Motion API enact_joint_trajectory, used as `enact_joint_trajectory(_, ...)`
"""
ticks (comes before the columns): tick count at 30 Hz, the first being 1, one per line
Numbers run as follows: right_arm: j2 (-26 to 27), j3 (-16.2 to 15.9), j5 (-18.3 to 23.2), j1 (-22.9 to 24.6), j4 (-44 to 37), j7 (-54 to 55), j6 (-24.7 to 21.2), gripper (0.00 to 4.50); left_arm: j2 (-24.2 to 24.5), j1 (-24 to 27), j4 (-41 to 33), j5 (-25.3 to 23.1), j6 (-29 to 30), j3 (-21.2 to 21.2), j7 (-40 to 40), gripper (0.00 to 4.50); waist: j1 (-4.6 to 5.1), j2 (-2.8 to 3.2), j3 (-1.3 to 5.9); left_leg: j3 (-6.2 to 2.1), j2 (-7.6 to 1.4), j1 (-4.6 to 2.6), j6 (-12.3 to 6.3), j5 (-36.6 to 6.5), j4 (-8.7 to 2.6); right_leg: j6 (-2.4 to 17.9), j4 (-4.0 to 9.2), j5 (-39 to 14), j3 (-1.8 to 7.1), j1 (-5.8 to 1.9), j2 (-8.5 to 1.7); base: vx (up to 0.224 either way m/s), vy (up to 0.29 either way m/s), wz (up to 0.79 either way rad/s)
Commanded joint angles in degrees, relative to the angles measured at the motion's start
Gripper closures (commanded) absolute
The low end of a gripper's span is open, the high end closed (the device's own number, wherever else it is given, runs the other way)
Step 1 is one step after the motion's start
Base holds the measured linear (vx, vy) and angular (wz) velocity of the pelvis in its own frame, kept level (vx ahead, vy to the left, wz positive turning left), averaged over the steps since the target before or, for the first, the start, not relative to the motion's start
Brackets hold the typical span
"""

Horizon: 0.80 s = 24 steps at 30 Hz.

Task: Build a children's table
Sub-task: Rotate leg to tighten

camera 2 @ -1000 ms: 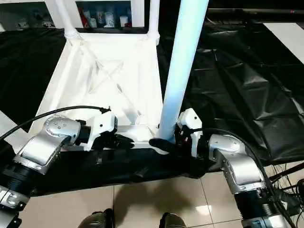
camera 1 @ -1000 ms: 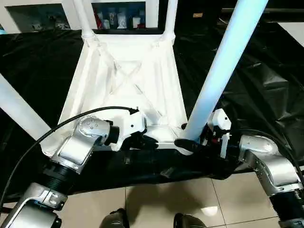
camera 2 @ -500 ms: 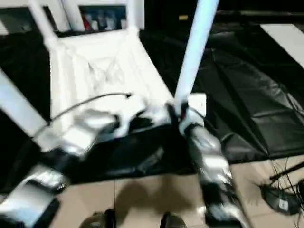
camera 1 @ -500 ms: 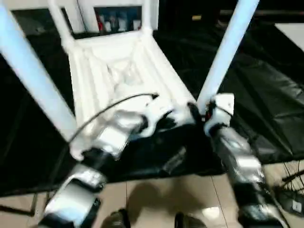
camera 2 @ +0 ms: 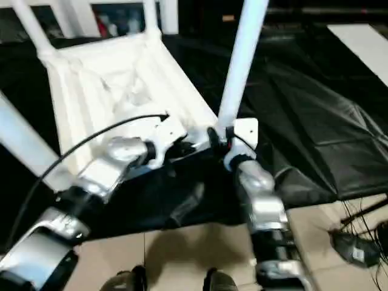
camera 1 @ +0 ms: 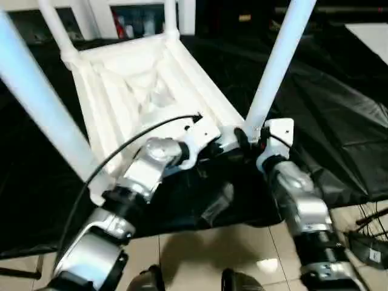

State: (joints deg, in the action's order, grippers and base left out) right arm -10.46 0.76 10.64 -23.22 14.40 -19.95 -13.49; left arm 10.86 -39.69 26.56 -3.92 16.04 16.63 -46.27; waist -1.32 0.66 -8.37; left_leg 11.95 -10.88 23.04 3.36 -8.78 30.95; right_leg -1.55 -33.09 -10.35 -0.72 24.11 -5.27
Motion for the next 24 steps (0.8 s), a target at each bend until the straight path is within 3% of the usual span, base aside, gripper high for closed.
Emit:
enact_joint_trajectory(1,-3.11,-2.37,2.13,1.55,-4.63,-8.17,-2.64,0.47,1.41,3.84,-0.36,2.36,-0.11,-0.03,-3.08,4.5,-0.22,-1.07,3.18,-0.78,-1.77,-1.09,-5.23,-10.16,-3.12,11.56,3.58,-6.85,1.3,-2.3,-1.84,0.0,0.0,0.0)
enact_joint_trajectory(3,-7.15,-2.89,3.87,3.13,-7.74,-14.68,-4.17,0.2,3.3,5.69,-3.21,3.52,-0.84,0.51,-6.22,4.5,-0.3,-0.89,3.61,-0.63,-1.67,-0.94,-7.25,-5.3,-2.6,13.68,2.7,0.39,1.23,-2.62,-1.68,0.051,-0.01,-0.03)
enact_joint_trajectory(5,-10.01,-3.19,4.65,4.31,-9.83,-19.46,-4.59,0.04,4.91,7.39,-5.86,5.01,-1.18,1.06,-9.94,4.5,-0.39,-0.96,3.55,-0.52,-1.69,-1.04,-8.54,-4.26,-2.4,14.94,2.4,4.05,1.26,-2.67,-1.57,0.0,0.0,0.0)
enact_joint_trajectory(6,-11.3,-3.34,4.97,4.84,-10.77,-21.65,-4.75,0.04,5.64,8.18,-7.1,5.7,-1.31,1.3,-11.71,4.5,-0.54,-0.96,3.72,-0.64,-1.69,-0.95,-9.27,-3.33,-2.25,15.34,2.02,6.03,1.24,-3.1,-1.57,0.0,0.0,0.0)
enact_joint_trajectory(8,-14.53,-4.3,5.72,5.9,-12.2,-27.13,-4.78,0.04,7.67,10.01,-9.85,7.9,-2.43,2.19,-17.37,4.5,-0.59,-0.74,3.87,-0.57,-1.89,-1.36,-10.32,-2.74,-2.08,16.31,1.78,7.97,1.29,-2.82,-1.63,0.0,0.0,0.0)
enact_joint_trajectory(12,-18.85,-7.16,6.43,6.6,-13.02,-33.0,-4.8,0.04,10.55,11.59,-13.23,9.18,-1.04,3.36,-22.16,4.5,-0.6,-0.73,3.9,-0.34,-2.13,-1.77,-11.45,-1.97,-1.9,17.81,1.54,8.3,1.28,-2.61,-1.51,0.0,0.0,0.0)
enact_joint_trajectory(15,-20.26,-8.77,6.23,6.66,-13.27,-35.69,-4.82,0.04,11.51,11.78,-13.87,9.32,-1.14,3.72,-23.43,4.5,-0.91,-0.66,3.83,-0.38,-2.21,-1.84,-11.1,-2.81,-1.93,18.03,1.61,5.91,1.26,-2.67,-1.65,0.0,0.0,0.0)
enact_joint_trajectory(18,-20.51,-9.52,6.2,6.57,-13.36,-37.35,-5.14,0.04,11.84,11.66,-13.9,9.33,-1.06,3.75,-23.66,4.5,-0.78,-0.77,3.76,-0.44,-2.22,-1.78,-9.59,-5.21,-2.05,17.75,1.89,1.27,1.27,-2.71,-1.88,0.0,0.0,0.0)
enact_joint_trajectory(24,-20.44,-11.02,4.83,5.81,-11.29,-39.2,-4.12,0.4,11.88,10.7,-12.51,8.52,-1.91,3.43,-23.81,4.5,-0.74,-0.92,4.2,-0.43,-2.06,-1.72,-9.47,-3.98,-1.66,17.91,1.54,2.57,1.37,-2.81,-1.79,0.0,0.0,0.0)
